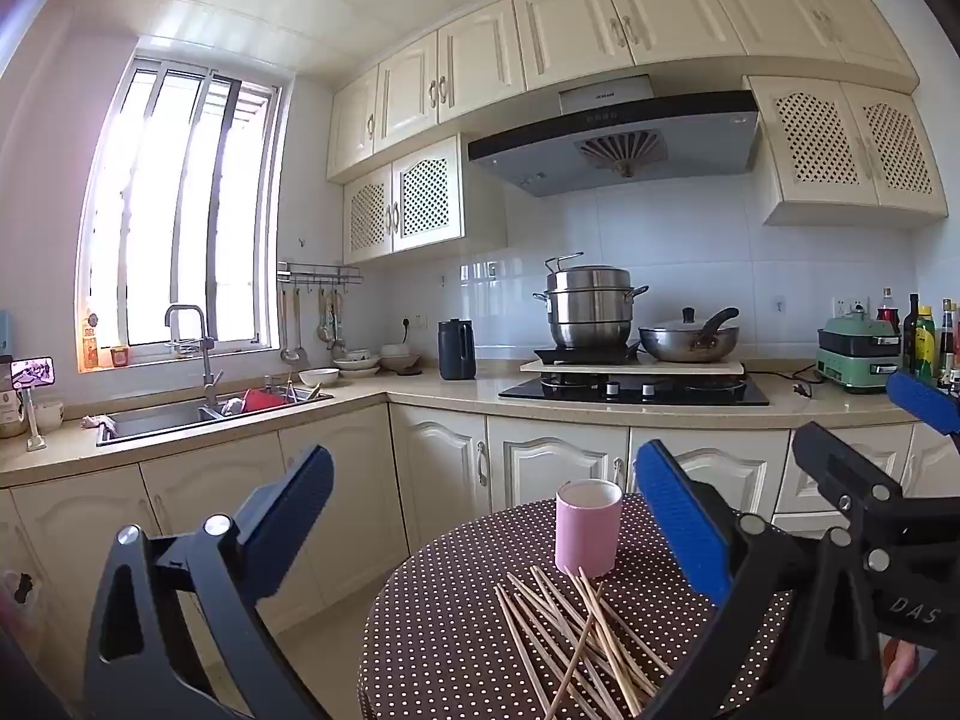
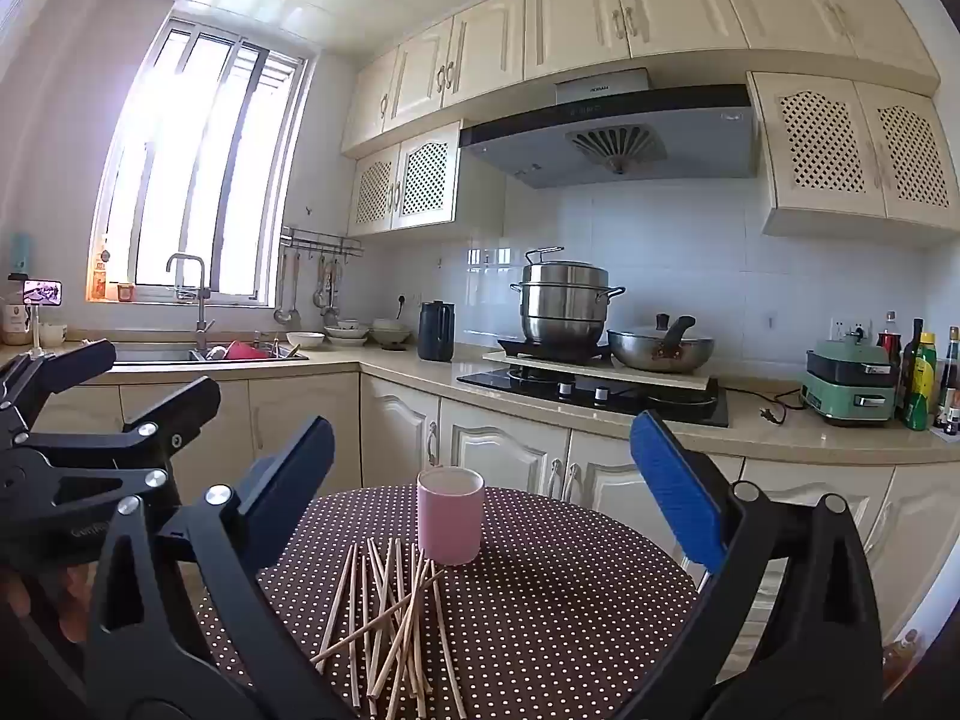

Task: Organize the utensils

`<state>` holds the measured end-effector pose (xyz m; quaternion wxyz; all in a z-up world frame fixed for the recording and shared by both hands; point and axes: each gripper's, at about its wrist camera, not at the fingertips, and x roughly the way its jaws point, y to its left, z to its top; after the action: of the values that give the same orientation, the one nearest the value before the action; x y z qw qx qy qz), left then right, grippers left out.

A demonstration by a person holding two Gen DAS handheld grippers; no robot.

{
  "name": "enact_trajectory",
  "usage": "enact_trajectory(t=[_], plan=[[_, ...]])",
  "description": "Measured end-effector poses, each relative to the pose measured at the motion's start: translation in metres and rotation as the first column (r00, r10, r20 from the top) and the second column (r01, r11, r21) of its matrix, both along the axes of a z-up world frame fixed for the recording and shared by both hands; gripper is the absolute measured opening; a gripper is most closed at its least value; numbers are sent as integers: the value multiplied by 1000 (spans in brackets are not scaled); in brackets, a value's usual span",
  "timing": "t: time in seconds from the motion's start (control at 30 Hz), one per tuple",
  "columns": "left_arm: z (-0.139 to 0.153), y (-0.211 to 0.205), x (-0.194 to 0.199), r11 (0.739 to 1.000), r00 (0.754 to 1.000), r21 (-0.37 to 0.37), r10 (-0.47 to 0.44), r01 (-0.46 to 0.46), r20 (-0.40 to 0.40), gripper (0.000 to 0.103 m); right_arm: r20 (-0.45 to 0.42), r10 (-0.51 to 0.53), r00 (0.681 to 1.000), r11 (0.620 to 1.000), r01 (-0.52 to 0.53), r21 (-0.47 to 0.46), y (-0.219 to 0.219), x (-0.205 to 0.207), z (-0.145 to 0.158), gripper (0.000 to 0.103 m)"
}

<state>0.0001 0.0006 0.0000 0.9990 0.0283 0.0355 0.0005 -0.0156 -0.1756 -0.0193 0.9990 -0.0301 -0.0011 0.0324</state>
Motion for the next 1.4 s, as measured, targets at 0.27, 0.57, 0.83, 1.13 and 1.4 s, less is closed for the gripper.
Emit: enact_trajectory(t=[0.27,0.57,0.83,1.13,1.4], plan=[[-9,6,-1,1000,1000,-3,5,-5,7,99,-13,6,1000,1000,-6,9,1,4,-2,97],[-5,8,2,1000,1000,3,4,-4,-2,99,-14,3,1000,1000,-3,4,5,6,-9,97],[-5,5,3,1000,1000,6,3,-3,-5,99,-16,2,1000,1000,-2,7,3,6,-9,97],[-4,5,5,1000,1000,12,5,-4,-10,99,-25,0,1000,1000,1,12,4,7,-11,97],[-5,4,8,1000,1000,11,3,-2,-18,99,-31,2,1000,1000,-2,15,2,9,-11,97]])
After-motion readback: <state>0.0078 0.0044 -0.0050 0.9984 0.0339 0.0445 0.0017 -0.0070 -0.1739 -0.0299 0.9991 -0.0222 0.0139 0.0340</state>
